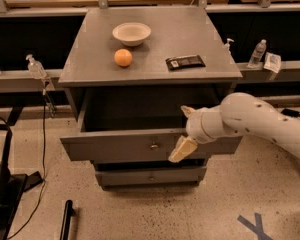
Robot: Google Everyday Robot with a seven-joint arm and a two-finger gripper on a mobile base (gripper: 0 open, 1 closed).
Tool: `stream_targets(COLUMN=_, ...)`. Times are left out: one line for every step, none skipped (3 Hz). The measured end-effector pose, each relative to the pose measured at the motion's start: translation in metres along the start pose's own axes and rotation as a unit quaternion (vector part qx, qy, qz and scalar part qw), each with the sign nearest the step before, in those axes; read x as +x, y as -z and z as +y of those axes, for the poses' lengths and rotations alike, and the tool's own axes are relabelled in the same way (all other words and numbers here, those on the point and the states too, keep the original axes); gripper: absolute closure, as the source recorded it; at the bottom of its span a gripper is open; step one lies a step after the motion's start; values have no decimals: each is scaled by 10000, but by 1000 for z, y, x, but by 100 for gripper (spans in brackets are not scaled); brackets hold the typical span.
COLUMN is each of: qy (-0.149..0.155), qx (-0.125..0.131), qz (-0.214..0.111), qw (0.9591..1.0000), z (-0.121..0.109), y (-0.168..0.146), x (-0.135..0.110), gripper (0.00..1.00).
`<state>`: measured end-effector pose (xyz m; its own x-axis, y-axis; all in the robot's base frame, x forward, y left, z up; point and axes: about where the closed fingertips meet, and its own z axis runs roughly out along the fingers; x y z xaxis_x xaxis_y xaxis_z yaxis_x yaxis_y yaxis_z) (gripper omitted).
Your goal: Close top drawer
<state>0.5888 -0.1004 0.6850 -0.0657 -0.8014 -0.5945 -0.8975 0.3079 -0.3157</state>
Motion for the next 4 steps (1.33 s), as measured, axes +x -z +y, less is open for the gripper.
stream_targets(qy=-20, qx=189, qz=-283, qw=9994, z=17, y=36, x=-6, gripper=0)
stream_targets(qy=-162, qx=91, qz=-532, qw=9984, z=53, y=48, x=-2, gripper=18)
stream_targets(qy=-263, qx=-36, qz=-898, qw=9956, z=85, y=43, x=-2, gripper=41)
stream_targets(qy=-227, qx=-141, qz=-1359, qw=9904, z=108, y=22, x=-8, gripper=65)
